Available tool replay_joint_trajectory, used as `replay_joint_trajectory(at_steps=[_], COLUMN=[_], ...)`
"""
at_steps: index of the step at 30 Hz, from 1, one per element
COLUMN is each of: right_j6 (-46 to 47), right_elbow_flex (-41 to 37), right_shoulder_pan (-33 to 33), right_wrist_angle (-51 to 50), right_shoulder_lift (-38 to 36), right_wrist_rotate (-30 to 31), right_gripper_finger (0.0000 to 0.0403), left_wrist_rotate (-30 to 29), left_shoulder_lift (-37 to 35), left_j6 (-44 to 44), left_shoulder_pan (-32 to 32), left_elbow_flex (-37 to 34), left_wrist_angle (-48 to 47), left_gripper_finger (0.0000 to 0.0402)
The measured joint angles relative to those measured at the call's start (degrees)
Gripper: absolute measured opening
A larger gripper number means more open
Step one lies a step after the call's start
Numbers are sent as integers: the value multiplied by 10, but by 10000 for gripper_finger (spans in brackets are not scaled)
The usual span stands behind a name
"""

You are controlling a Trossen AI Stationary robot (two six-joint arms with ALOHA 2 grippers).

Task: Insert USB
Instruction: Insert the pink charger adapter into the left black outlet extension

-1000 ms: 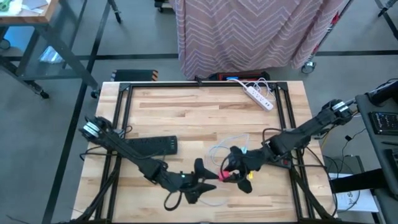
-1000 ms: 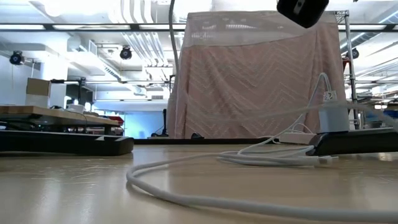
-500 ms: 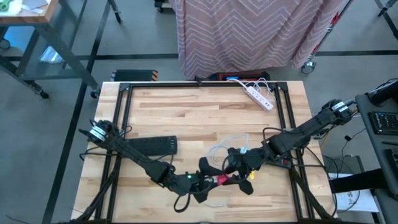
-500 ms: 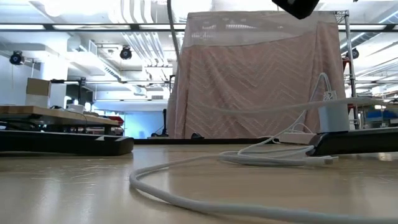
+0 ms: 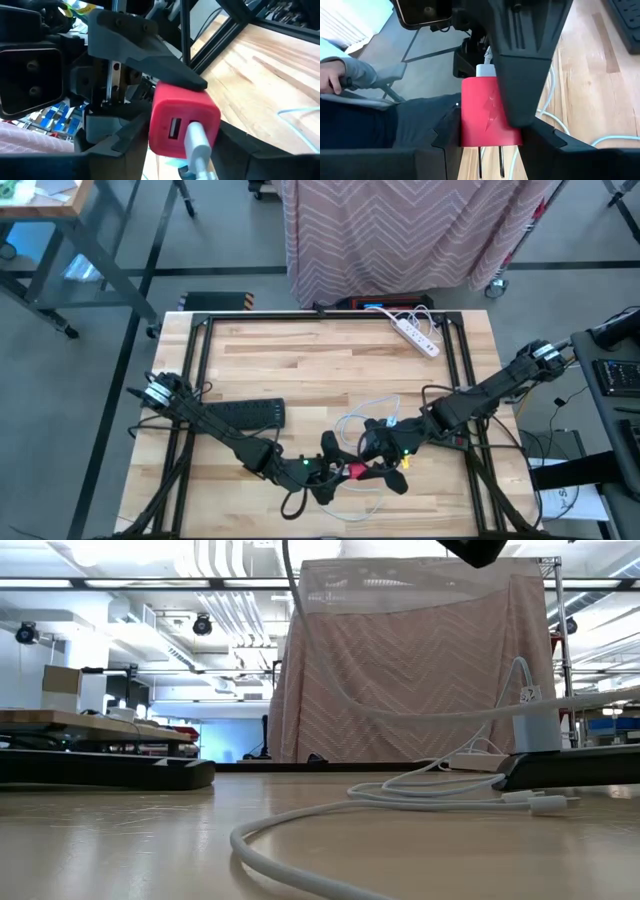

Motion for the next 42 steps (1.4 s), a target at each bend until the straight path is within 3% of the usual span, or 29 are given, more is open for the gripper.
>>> replay_joint_trajectory(at_steps=[7,19,33,42], right_j6=[0,-4,-4,-11], right_elbow_flex=[0,0,0,0], right_shoulder_pan=[-2,-3,-4,-2], right_wrist_angle=[1,1,1,3], right_shoulder_lift=[2,2,2,4], right_wrist_rotate=[-7,5,-6,-20], right_gripper_finger=[140,141,149,143], left_wrist_rotate=[31,58,31,25], left_shoulder_lift=[0,0,0,0], left_j6=[-1,1,5,1], left_shoulder_pan=[0,0,2,3], left_elbow_flex=[4,-1,-1,-2], left_wrist_angle=[-3,25,21,12], left_gripper_finger=[150,210,141,210])
